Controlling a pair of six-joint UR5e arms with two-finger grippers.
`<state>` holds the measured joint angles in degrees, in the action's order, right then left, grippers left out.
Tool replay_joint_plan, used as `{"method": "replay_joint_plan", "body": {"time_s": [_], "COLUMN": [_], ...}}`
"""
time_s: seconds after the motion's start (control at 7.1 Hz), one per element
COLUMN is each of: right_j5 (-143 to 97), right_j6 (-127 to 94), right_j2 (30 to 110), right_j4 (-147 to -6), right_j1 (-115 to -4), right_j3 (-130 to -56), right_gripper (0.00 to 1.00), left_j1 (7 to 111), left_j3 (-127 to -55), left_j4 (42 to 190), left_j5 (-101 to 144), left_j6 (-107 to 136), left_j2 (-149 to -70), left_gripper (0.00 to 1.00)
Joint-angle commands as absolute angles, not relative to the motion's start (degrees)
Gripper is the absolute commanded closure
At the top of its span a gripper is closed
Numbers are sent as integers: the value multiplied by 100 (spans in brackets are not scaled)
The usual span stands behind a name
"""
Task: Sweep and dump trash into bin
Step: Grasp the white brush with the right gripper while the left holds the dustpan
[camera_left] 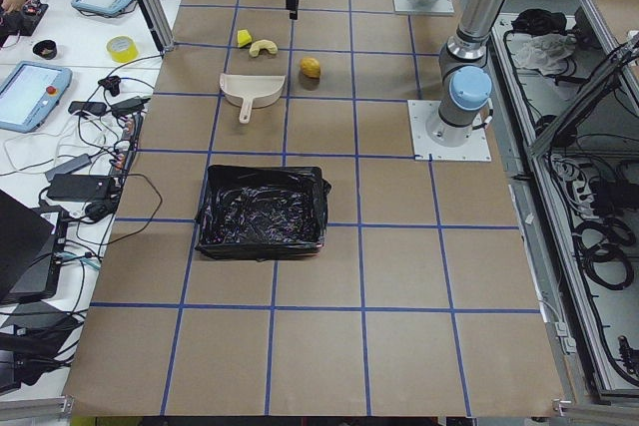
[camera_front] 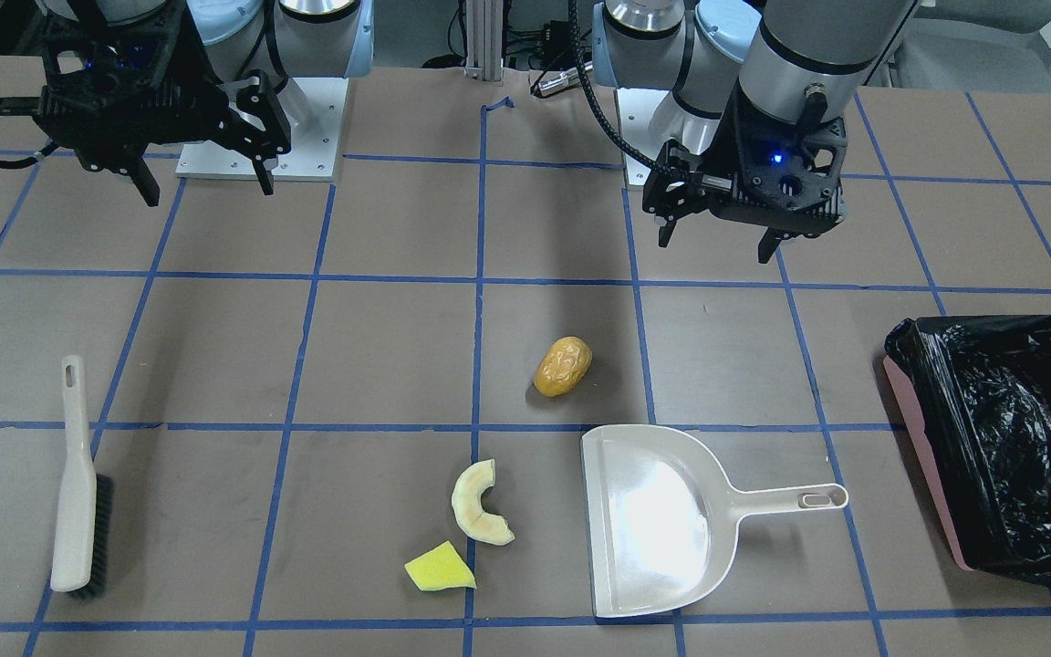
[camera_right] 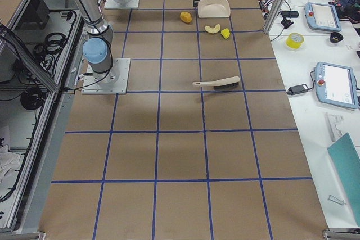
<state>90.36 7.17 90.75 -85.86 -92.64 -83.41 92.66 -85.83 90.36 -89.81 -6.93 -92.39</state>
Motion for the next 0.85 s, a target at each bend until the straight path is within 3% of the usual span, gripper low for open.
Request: {"method": "replay_joint_plan", "body": {"time_s": [0.0,0.42,0.7], "right_j5": [9079,9201,9501], "right_j6": [729,2114,3447], "right_j2": [9009,8186,7867], "right_j4": [-8639,-9101,-10424], "right_j1": [-9133,-8229,-7527], "right_j3": [-8341,-8690,-9749], "right_gripper": [0,0,0], "left_j1": [9272,9272,9255], "left_j3": [-8578,-8578,-8587], "left_j4": [9026,9026,9053], "left_j5": [-8982,-9009,-9018], "left_j6": [-694,-694,-764], "left_j2": [-9124,-9167,-9184], "left_gripper": [0,0,0]}}
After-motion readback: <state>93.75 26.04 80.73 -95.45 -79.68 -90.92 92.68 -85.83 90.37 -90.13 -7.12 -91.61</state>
